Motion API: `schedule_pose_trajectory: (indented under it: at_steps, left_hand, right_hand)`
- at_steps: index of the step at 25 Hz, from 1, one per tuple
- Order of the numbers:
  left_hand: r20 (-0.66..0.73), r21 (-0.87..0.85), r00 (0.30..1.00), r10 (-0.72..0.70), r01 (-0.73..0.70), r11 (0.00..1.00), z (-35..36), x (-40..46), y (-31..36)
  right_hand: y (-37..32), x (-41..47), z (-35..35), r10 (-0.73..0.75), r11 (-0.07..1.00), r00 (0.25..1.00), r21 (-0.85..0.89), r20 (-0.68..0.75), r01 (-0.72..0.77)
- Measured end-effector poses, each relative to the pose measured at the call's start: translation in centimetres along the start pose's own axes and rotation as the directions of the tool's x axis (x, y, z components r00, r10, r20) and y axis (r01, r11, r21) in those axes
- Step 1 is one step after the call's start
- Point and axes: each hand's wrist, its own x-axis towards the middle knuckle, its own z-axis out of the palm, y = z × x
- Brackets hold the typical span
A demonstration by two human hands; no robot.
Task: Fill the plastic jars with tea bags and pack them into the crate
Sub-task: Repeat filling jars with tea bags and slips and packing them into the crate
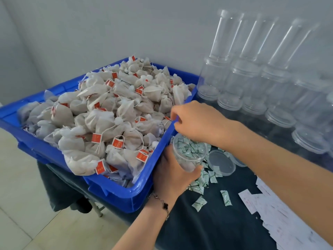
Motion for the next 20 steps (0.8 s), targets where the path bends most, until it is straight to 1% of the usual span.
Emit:
schedule_pose_trajectory:
  at_steps: [1,2,3,4,5,6,8,9,10,11,12,13,14,15,16,17,18,19,20]
  left_hand:
    - [-0.030,-0.011,0.999,0.027,-0.027,1.000,-0.1,-0.1,0.0]
    - [-0.066,-0.003,0.996,0.059,-0.059,0.998,-0.2,-0.1,0.1]
    - [-0.100,0.019,0.991,0.088,-0.087,0.996,-0.2,0.0,0.0]
    - [-0.128,0.043,0.986,0.105,-0.100,0.994,-0.1,0.0,-0.1]
    - [-0.140,0.065,0.984,0.113,-0.105,0.992,-0.1,0.0,-0.1]
    - [-0.113,0.077,0.988,0.105,-0.096,0.992,-0.4,0.1,0.1]
    - [-0.008,0.090,0.998,0.060,-0.059,0.994,-0.8,0.3,0.5]
    - [-0.003,0.081,0.999,0.054,-0.054,0.995,-0.8,0.3,0.4]
    - [-0.030,0.054,0.997,0.066,-0.064,0.996,-0.7,0.2,0.3]
    - [-0.066,0.028,0.994,0.086,-0.084,0.996,-0.5,0.2,0.0]
    - [-0.084,0.010,0.991,0.100,-0.100,0.995,-0.3,0.2,-0.1]
    - [-0.074,-0.002,0.992,0.104,-0.104,0.995,-0.2,0.1,-0.2]
    - [-0.048,-0.012,0.995,0.086,-0.087,0.996,-0.2,0.2,-0.2]
    - [-0.023,-0.019,0.998,0.054,-0.055,0.998,-0.1,0.2,-0.2]
    - [-0.013,-0.009,1.000,0.023,-0.023,1.000,0.0,0.1,-0.2]
    - [-0.017,0.024,1.000,0.010,-0.009,1.000,0.1,0.1,-0.2]
    - [-0.026,0.066,1.000,0.016,-0.014,0.998,0.1,0.0,-0.3]
    - [-0.038,0.095,0.999,0.034,-0.031,0.995,0.2,-0.1,-0.4]
    - [-0.051,0.106,0.998,0.048,-0.042,0.994,0.3,-0.2,-0.4]
  right_hand:
    - [-0.7,1.0,0.0,-0.026,0.994,0.994,0.104,-0.108,0.037]
    - [-1.7,2.1,0.1,-0.061,0.967,0.982,0.234,-0.180,0.103]
    - [-2.8,3.4,0.3,-0.107,0.929,0.970,0.327,-0.218,0.176]
    - [-3.9,4.7,0.6,-0.172,0.910,0.956,0.334,-0.236,0.246]
    - [-5.0,5.8,1.2,-0.243,0.917,0.941,0.260,-0.237,0.302]
    - [-6.0,6.8,1.7,-0.301,0.933,0.928,0.132,-0.218,0.334]
    - [-7.0,7.8,2.8,-0.370,0.926,0.911,-0.153,-0.185,0.345]
    - [-6.9,7.8,3.1,-0.390,0.910,0.897,-0.236,-0.208,0.341]
    - [-6.4,7.6,3.3,-0.405,0.905,0.878,-0.249,-0.257,0.345]
    - [-5.6,7.1,3.4,-0.402,0.915,0.857,-0.180,-0.322,0.361]
    - [-4.7,6.3,3.2,-0.349,0.931,0.852,-0.044,-0.390,0.361]
    - [-3.5,5.2,2.7,-0.252,0.933,0.863,0.127,-0.437,0.336]
    - [-2.3,4.1,2.1,-0.142,0.898,0.871,0.309,-0.470,0.314]
    - [-1.0,2.9,1.7,-0.056,0.848,0.867,0.435,-0.495,0.303]
    - [0.1,1.6,1.3,0.003,0.830,0.870,0.487,-0.493,0.273]
    - [1.2,0.5,1.2,0.021,0.848,0.891,0.481,-0.453,0.224]
    - [2.0,-0.5,1.3,0.012,0.886,0.930,0.435,-0.368,0.162]
    - [2.6,-1.4,1.6,-0.005,0.934,0.971,0.346,-0.237,0.090]
    - [2.8,-2.1,2.1,-0.008,0.972,0.995,0.232,-0.094,0.030]
